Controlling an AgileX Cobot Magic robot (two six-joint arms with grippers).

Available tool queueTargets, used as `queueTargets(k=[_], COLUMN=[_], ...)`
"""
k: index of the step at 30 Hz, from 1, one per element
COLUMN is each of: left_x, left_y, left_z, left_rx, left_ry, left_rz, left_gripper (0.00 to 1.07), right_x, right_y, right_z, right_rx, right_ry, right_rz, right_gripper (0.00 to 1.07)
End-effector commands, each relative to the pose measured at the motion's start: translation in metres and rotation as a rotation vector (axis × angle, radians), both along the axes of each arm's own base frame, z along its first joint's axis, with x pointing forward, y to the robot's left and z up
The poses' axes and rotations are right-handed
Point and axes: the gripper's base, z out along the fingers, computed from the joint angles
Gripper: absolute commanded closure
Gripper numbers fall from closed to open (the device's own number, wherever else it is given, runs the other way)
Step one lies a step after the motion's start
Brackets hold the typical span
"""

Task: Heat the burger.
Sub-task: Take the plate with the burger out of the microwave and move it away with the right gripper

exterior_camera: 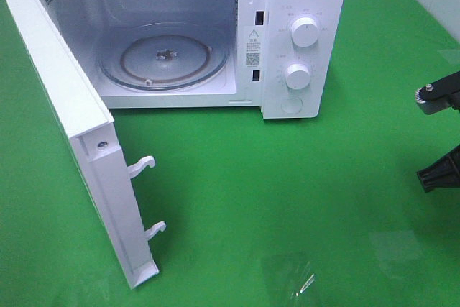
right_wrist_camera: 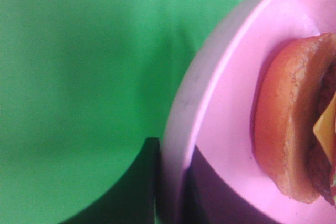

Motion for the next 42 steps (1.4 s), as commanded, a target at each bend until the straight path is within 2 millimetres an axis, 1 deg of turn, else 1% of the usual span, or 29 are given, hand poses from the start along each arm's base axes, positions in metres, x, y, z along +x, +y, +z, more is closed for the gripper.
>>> queueTargets(k=[1,2,3,6,8,11,12,22,23,24,25,26,28,33,35,36,37,38,39,40,41,42], left_x=[-0.002,-0.002,-0.002,-0.002,-0.002,-0.002,-0.002,-0.002,-0.002,-0.002,-0.002,-0.002,-0.002,-0.002,-0.002,-0.002,-0.002,-0.002,-0.002,-0.002,-0.002,-0.002], left_y=[0.0,0.0,0.0,0.0,0.0,0.0,0.0,0.0,0.0,0.0,0.0,0.0,0.0,0.0,0.0,0.0,0.0,0.0,0.0,0.0,0.0,0.0], left_z=[0.0,0.0,0.0,0.0,0.0,0.0,0.0,0.0,0.0,0.0,0.0,0.0,0.0,0.0,0.0,0.0,0.0,0.0,0.0,0.0,0.0,0.0], left_rx=[-0.003,-0.003,-0.003,-0.003,-0.003,-0.003,-0.003,-0.003,-0.003,-0.003,-0.003,-0.003,-0.003,-0.003,-0.003,-0.003,-0.003,-0.003,-0.003,-0.003,-0.003,-0.003], left_ry=[-0.029,-0.029,-0.029,-0.029,-0.029,-0.029,-0.029,-0.029,-0.029,-0.029,-0.029,-0.029,-0.029,-0.029,-0.029,-0.029,-0.029,-0.029,-0.029,-0.029,-0.029,-0.029], left_rz=[-0.002,-0.002,-0.002,-0.002,-0.002,-0.002,-0.002,-0.002,-0.002,-0.002,-0.002,-0.002,-0.002,-0.002,-0.002,-0.002,-0.002,-0.002,-0.002,-0.002,-0.002,-0.002], left_gripper=[0.07,0.07,0.07,0.07,0.07,0.07,0.07,0.07,0.07,0.07,0.07,0.07,0.07,0.07,0.07,0.07,0.07,0.07,0.07,0.07,0.07,0.07], right_x=[0.006,0.006,0.007,0.008,0.011,0.012,0.014,0.021,0.021,0.021,0.022,0.022,0.022,0.022,0.022,0.022,0.022,0.022,0.022,0.021,0.021,0.021], right_y=[-0.006,-0.006,-0.005,-0.004,-0.001,-0.001,-0.001,-0.001,-0.003,-0.003,-0.005,-0.005,-0.005,-0.006,-0.005,-0.005,-0.005,-0.005,-0.005,-0.005,-0.005,-0.004], right_z=[-0.001,-0.001,-0.008,-0.012,-0.028,-0.034,-0.04,-0.056,-0.061,-0.061,-0.067,-0.067,-0.075,-0.084,-0.085,-0.084,-0.084,-0.082,-0.082,-0.08,-0.08,-0.075], right_rx=[-0.079,-0.079,-0.082,-0.078,-0.064,-0.071,-0.082,-0.11,-0.109,-0.109,-0.098,-0.098,-0.087,-0.101,-0.095,-0.094,-0.094,-0.089,-0.089,-0.083,-0.083,-0.07], right_ry=[-0.008,-0.008,0.011,0.021,0.054,0.059,0.063,0.039,0.047,0.047,0.062,0.062,0.083,0.104,0.104,0.103,0.103,0.099,0.099,0.098,0.098,0.09], right_rz=[0.007,0.007,0.001,0.002,0.004,-0.004,-0.007,-0.007,-0.021,-0.021,-0.027,-0.027,-0.029,-0.028,-0.028,-0.029,-0.029,-0.034,-0.034,-0.04,-0.04,-0.046], right_gripper=[1.03,1.03,1.03,1.03,1.02,1.02,1.02,1.01,1.01,1.01,1.0,1.0,1.0,0.99,0.97,0.93,0.93,0.89,0.89,0.81,0.81,0.73])
